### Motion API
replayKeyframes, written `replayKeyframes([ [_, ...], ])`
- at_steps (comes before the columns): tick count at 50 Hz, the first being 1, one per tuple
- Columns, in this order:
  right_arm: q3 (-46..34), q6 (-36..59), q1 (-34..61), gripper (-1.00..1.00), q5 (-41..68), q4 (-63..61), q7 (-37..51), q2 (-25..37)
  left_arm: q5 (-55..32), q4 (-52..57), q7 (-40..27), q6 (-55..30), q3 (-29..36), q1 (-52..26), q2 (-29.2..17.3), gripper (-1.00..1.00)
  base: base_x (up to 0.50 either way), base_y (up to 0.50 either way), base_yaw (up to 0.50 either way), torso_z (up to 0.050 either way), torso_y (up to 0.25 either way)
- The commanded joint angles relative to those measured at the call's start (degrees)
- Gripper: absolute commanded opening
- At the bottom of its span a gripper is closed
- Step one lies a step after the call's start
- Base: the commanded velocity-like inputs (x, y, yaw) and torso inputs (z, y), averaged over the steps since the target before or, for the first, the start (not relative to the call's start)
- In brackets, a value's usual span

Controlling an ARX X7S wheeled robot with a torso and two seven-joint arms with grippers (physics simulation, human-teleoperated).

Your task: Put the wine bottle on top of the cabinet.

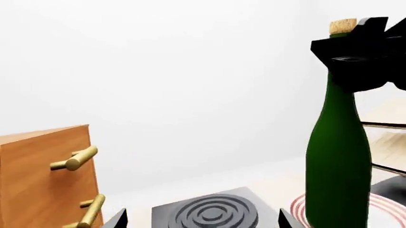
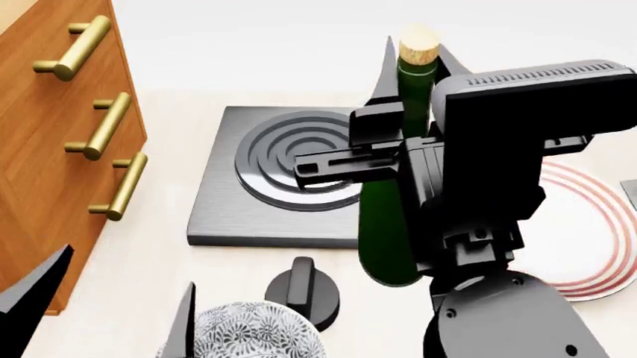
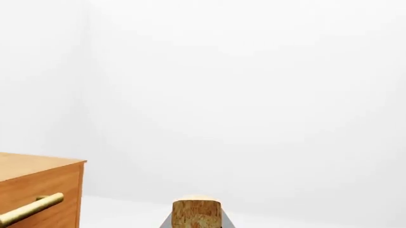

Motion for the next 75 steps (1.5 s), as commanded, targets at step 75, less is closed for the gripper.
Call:
replayKeyframes([
  [75, -5.64, -0.62, 5.11, -1.00, 1.65, 0.09, 1.08, -2.78, -9.00, -43.73, 15.60, 4.65, 9.34, -32.31, 16.99, 1.00, 0.00, 0.00, 0.00, 0.000, 0.001],
])
